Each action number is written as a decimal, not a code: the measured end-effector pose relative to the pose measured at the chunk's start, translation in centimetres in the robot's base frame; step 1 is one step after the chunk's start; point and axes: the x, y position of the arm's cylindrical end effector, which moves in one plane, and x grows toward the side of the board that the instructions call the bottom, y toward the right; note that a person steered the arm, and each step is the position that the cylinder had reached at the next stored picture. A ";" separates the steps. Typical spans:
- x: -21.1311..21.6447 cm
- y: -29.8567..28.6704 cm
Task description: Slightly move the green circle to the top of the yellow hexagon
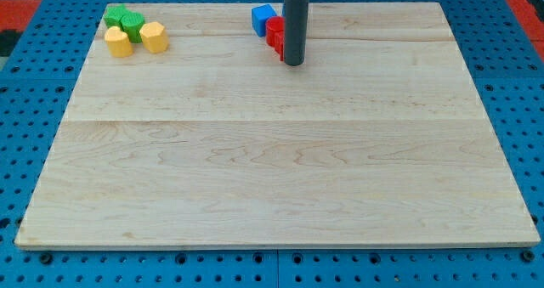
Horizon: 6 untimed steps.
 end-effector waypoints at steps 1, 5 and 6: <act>0.2 -0.2; 7.0 -33.5; 4.5 -33.5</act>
